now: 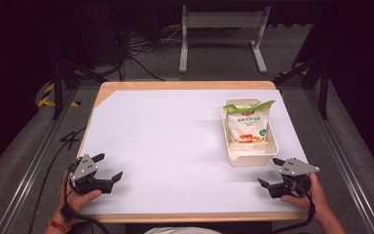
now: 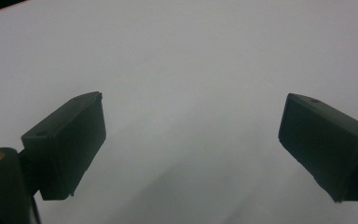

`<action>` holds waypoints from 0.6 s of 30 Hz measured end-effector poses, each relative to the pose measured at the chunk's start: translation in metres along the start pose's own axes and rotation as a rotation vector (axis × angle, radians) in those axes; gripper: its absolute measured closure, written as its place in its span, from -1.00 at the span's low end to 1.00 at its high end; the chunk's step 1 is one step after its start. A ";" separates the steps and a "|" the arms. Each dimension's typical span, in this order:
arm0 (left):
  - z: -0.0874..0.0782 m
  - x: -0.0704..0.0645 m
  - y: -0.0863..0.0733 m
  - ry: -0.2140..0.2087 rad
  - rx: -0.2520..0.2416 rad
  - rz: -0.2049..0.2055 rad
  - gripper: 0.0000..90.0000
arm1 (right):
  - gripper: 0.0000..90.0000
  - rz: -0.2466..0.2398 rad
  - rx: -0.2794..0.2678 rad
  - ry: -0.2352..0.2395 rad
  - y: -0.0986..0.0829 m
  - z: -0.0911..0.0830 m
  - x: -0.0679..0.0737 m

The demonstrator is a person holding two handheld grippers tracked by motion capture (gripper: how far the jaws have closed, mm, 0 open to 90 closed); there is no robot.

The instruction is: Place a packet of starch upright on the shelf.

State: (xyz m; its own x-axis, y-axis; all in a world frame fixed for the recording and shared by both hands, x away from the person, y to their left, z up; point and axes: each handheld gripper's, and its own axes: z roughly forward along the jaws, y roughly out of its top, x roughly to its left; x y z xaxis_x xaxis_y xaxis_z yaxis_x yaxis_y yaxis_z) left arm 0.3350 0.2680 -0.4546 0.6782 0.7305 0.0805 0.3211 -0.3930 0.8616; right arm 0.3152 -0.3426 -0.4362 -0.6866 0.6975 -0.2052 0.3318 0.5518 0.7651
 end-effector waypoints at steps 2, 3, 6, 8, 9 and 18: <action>0.000 0.000 0.000 0.003 0.002 0.002 -0.83 | -0.74 0.000 0.000 -0.002 0.000 0.000 0.000; 0.001 0.000 0.000 0.002 0.001 0.000 -0.83 | -0.74 0.001 -0.001 -0.002 0.000 0.000 0.000; 0.001 0.002 0.000 0.001 0.006 -0.009 -0.83 | -0.74 0.003 0.000 -0.001 0.000 -0.001 0.000; 0.001 0.002 0.000 -0.010 0.003 -0.014 -0.82 | -0.74 0.004 -0.001 -0.005 0.000 -0.001 0.000; 0.001 0.002 0.000 -0.013 0.004 -0.016 -0.82 | -0.74 0.003 -0.001 -0.004 0.000 -0.001 0.000; 0.001 0.001 0.000 -0.031 0.017 0.000 -0.78 | -0.74 0.001 -0.001 -0.001 0.000 0.000 0.000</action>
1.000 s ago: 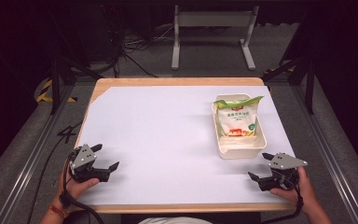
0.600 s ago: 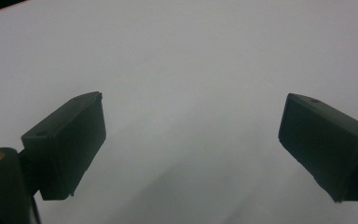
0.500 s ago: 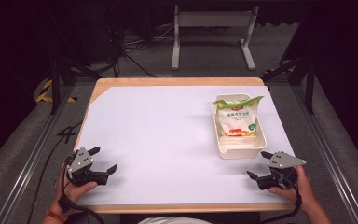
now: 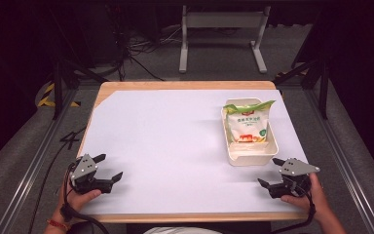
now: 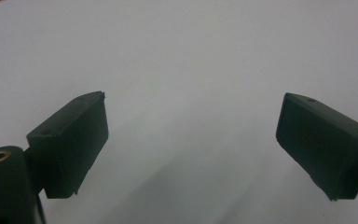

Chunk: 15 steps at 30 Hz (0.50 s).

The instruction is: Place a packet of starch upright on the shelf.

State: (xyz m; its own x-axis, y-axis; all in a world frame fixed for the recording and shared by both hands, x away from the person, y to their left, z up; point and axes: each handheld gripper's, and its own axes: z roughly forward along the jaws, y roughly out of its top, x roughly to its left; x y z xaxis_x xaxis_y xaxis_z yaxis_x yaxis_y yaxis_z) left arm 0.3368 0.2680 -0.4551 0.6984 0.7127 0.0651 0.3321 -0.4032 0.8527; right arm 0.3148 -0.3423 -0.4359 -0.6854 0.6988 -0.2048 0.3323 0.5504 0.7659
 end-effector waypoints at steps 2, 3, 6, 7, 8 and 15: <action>0.001 0.000 0.001 0.002 0.002 0.001 -0.80 | -0.74 -0.003 0.002 0.000 0.000 0.000 0.000; 0.001 0.001 0.001 0.004 0.001 -0.003 -0.81 | -0.74 -0.005 0.002 0.001 0.000 0.001 0.000; 0.001 0.001 0.001 0.009 -0.001 -0.005 -0.81 | -0.74 0.001 -0.002 0.002 -0.001 0.000 -0.001; 0.001 0.001 0.001 0.008 -0.003 -0.006 -0.81 | -0.74 0.004 -0.002 0.001 -0.001 0.000 -0.001; 0.002 0.001 0.001 0.008 0.000 -0.002 -0.81 | -0.74 0.005 -0.002 0.001 -0.001 0.000 -0.001; 0.002 -0.001 0.003 0.016 0.000 0.000 -0.83 | -0.74 0.008 -0.003 0.005 -0.001 0.000 -0.002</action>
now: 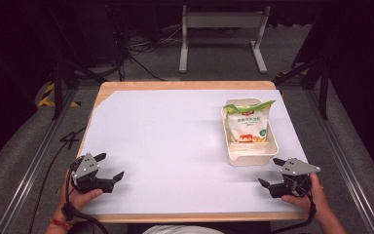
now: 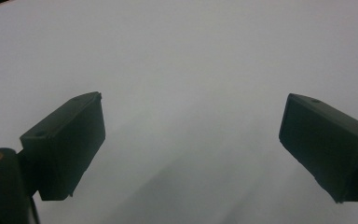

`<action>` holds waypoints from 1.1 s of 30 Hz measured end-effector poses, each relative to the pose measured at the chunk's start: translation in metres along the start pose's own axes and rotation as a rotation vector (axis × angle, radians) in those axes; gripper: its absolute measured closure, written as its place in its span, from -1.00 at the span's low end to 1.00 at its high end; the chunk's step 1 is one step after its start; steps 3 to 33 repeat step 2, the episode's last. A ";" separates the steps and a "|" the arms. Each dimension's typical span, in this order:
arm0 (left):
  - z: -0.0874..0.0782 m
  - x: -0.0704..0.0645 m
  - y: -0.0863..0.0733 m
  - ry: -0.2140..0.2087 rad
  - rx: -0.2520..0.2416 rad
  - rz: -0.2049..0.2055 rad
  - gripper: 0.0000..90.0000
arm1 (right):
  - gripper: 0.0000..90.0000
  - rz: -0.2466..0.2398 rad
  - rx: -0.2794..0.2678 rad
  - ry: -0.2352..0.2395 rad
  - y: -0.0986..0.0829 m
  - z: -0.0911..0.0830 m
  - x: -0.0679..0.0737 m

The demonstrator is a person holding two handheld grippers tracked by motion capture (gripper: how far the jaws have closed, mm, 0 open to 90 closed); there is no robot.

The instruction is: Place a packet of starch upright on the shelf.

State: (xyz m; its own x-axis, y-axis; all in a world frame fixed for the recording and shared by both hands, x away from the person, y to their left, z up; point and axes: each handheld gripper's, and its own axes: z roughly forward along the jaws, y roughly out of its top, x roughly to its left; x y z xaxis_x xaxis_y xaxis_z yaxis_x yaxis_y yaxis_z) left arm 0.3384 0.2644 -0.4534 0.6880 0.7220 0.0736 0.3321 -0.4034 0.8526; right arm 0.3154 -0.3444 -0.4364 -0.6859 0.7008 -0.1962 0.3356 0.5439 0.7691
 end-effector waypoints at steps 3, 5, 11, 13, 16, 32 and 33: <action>0.000 0.000 0.000 0.001 0.001 -0.002 -0.82 | -0.74 -0.001 -0.002 0.002 0.000 0.000 0.000; 0.000 0.000 0.000 0.001 0.001 -0.002 -0.82 | -0.74 -0.001 -0.002 0.002 0.000 0.000 0.000; 0.000 0.000 0.000 0.001 0.001 -0.002 -0.82 | -0.74 -0.001 -0.002 0.002 0.000 0.000 0.000; 0.000 0.000 0.000 0.001 0.001 -0.002 -0.82 | -0.74 -0.001 -0.002 0.002 0.000 0.000 0.000; 0.000 0.000 0.000 0.001 0.001 -0.002 -0.82 | -0.74 -0.001 -0.002 0.002 0.000 0.000 0.000; 0.000 0.000 0.000 0.001 0.001 -0.002 -0.82 | -0.74 -0.001 -0.002 0.002 0.000 0.000 0.000; 0.000 0.000 0.000 0.001 0.001 -0.002 -0.82 | -0.74 -0.001 -0.002 0.002 0.000 0.000 0.000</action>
